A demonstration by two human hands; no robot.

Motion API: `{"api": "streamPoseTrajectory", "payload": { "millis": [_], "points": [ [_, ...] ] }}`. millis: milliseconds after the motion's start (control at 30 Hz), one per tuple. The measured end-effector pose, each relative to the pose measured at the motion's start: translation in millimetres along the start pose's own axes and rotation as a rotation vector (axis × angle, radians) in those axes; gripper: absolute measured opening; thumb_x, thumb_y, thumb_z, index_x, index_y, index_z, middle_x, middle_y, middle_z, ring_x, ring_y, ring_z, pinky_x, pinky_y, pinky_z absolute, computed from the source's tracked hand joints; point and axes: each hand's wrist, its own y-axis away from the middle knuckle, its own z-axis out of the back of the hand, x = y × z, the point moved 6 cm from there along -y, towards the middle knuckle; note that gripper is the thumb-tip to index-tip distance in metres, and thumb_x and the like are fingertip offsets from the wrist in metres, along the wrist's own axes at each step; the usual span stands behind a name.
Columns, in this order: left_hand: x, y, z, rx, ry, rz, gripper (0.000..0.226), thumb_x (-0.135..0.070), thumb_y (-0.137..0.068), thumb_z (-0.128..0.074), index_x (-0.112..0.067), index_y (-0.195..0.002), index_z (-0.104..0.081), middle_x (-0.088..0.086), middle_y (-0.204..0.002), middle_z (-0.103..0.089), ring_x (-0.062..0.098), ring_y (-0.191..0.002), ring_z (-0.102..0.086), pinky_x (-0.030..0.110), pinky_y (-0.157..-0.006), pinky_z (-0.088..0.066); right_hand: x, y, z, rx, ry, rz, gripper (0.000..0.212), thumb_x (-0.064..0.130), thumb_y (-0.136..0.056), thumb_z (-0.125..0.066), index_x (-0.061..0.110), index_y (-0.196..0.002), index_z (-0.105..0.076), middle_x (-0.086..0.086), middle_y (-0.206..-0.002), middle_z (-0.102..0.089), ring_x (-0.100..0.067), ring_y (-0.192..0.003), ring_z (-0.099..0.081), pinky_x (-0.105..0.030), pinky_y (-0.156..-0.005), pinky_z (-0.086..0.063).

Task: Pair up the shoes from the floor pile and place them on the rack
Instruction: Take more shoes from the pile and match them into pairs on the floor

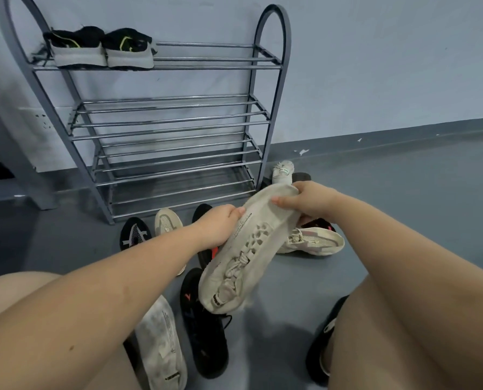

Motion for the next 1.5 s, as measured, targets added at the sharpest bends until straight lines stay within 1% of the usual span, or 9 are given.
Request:
{"api": "streamPoseTrajectory", "payload": {
  "millis": [167, 333, 567, 833, 933, 1067, 1233, 1400, 1500],
  "points": [
    [22.0, 1.1, 17.7, -0.130, 0.195, 0.124, 0.045, -0.038, -0.102, -0.028, -0.007, -0.103, -0.060, 0.010, -0.096, -0.061, 0.021, -0.080, -0.056, 0.027, -0.065, -0.042, 3.9, -1.1, -35.2, 0.221, -0.332, -0.078, 0.045, 0.034, -0.087, -0.065, 0.010, -0.124, -0.053, -0.009, -0.115, -0.067, -0.024, -0.098, -0.068, -0.039, -0.083, -0.056],
    [48.2, -5.0, 28.9, -0.201, 0.500, 0.252, 0.049, -0.045, -0.098, -0.034, -0.006, -0.096, -0.064, 0.016, -0.101, -0.067, 0.035, -0.097, -0.062, 0.043, -0.093, -0.049, 14.3, -8.1, -70.2, 0.328, -0.431, -0.089, 0.029, 0.025, -0.089, -0.064, 0.009, -0.112, -0.057, -0.009, -0.108, -0.066, -0.025, -0.095, -0.064, -0.044, -0.090, -0.052],
    [56.2, -10.9, 34.2, -0.245, 0.868, 0.358, 0.032, -0.034, -0.100, -0.041, -0.008, -0.099, -0.060, 0.008, -0.093, -0.067, 0.025, -0.085, -0.064, 0.041, -0.082, -0.055, 23.4, -19.7, -83.6, 0.365, -0.436, -0.083, 0.022, 0.022, -0.089, -0.064, 0.011, -0.108, -0.060, -0.005, -0.097, -0.067, -0.021, -0.085, -0.064, -0.038, -0.072, -0.054],
    [58.1, -11.6, 15.8, -0.116, 0.843, 0.408, 0.030, -0.037, -0.099, -0.042, -0.013, -0.108, -0.058, 0.005, -0.085, -0.067, 0.021, -0.073, -0.064, 0.038, -0.073, -0.056, 19.2, -45.1, -79.2, 0.256, -0.380, -0.059, 0.012, 0.026, -0.092, -0.061, 0.014, -0.094, -0.064, -0.004, -0.088, -0.068, -0.019, -0.076, -0.065, -0.039, -0.070, -0.058],
    [57.3, -12.3, 0.1, 0.054, 0.777, 0.401, 0.029, -0.036, -0.099, -0.041, -0.016, -0.116, -0.054, 0.008, -0.103, -0.067, 0.026, -0.091, -0.065, 0.042, -0.078, -0.055, 11.9, -53.6, -81.9, 0.209, -0.313, -0.100, 0.021, 0.029, -0.092, -0.061, 0.010, -0.101, -0.064, -0.004, -0.086, -0.068, -0.019, -0.072, -0.065, -0.034, -0.061, -0.059],
    [62.6, -36.2, 11.3, 0.001, 0.742, 0.326, 0.025, -0.029, -0.099, -0.042, -0.021, -0.119, -0.055, 0.006, -0.108, -0.067, 0.027, -0.100, -0.064, 0.044, -0.085, -0.054, 5.7, -76.2, -91.2, 0.101, -0.467, -0.153, 0.033, 0.032, -0.092, -0.060, 0.005, -0.111, -0.061, -0.007, -0.092, -0.067, -0.021, -0.077, -0.063, -0.031, -0.060, -0.053],
    [101.5, -58.2, -9.0, -0.042, 0.830, 0.401, 0.021, -0.024, -0.101, -0.040, -0.021, -0.113, -0.057, 0.000, -0.090, -0.065, 0.015, -0.075, -0.060, 0.025, -0.059, -0.052, -26.5, -98.6, -127.6, 0.142, -0.715, -0.294, 0.019, 0.029, -0.093, -0.058, 0.011, -0.094, -0.064, -0.006, -0.089, -0.068, -0.022, -0.077, -0.064, -0.032, -0.060, -0.052],
    [128.2, -81.0, -48.6, -0.009, 0.833, 0.507, 0.032, -0.027, -0.099, -0.041, -0.020, -0.126, -0.056, 0.006, -0.116, -0.065, 0.026, -0.107, -0.061, 0.045, -0.097, -0.048, -58.5, -131.8, -142.0, 0.141, -0.643, -0.340, 0.020, 0.027, -0.094, -0.058, 0.010, -0.104, -0.064, -0.007, -0.089, -0.068, -0.022, -0.079, -0.064, -0.033, -0.066, -0.053],
    [136.7, -101.5, -64.5, 0.018, 0.843, 0.546, 0.034, -0.025, -0.099, -0.040, -0.021, -0.130, -0.053, 0.004, -0.121, -0.063, 0.020, -0.103, -0.060, 0.035, -0.078, -0.051, -74.0, -153.7, -144.3, 0.126, -0.602, -0.366, 0.020, 0.028, -0.094, -0.057, 0.013, -0.107, -0.063, -0.005, -0.090, -0.069, -0.021, -0.079, -0.064, -0.031, -0.067, -0.053]
  ]
}}
